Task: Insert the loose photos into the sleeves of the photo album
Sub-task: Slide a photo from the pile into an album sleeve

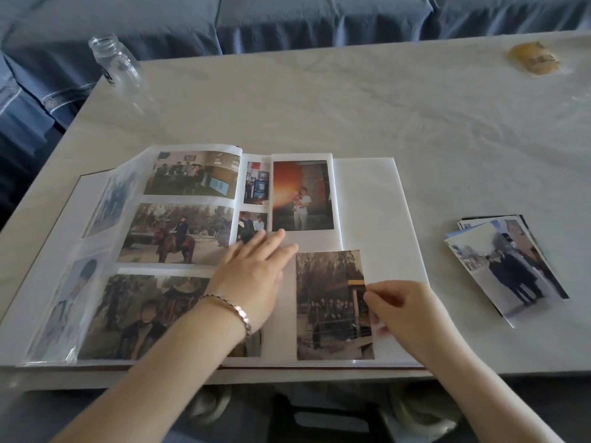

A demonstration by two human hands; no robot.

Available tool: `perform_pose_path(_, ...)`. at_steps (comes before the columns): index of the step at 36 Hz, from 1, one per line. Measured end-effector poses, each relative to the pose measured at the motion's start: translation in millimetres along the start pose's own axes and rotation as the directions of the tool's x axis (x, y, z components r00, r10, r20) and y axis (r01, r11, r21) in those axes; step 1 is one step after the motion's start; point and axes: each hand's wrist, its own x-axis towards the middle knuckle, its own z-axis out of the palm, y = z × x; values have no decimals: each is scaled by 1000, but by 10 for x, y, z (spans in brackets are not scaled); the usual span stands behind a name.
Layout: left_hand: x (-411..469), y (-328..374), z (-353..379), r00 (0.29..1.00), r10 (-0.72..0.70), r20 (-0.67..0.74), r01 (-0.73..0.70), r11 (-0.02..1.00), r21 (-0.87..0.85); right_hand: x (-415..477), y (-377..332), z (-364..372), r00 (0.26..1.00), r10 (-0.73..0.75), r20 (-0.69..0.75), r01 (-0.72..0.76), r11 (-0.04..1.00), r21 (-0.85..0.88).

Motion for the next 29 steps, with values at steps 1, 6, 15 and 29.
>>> perform_pose_path(1,9,-48,-26,1000,3,25,-4,999,36,-4,-5,-4,1000,7,13,-7,1000,23)
perform_pose_path(6,30,-186,-108,997,59,53,-60,998,29,-40,-39,62,996,24,85,-33,993,110)
perform_pose_path(15,58,-283,-50,995,102,-4,-102,994,-27,-37,-214,131,991,34,131,-56,985,166)
perform_pose_path(29,51,-291,-2,994,103,-32,-104,994,-35,48,-263,234,990,91,107,-103,989,110)
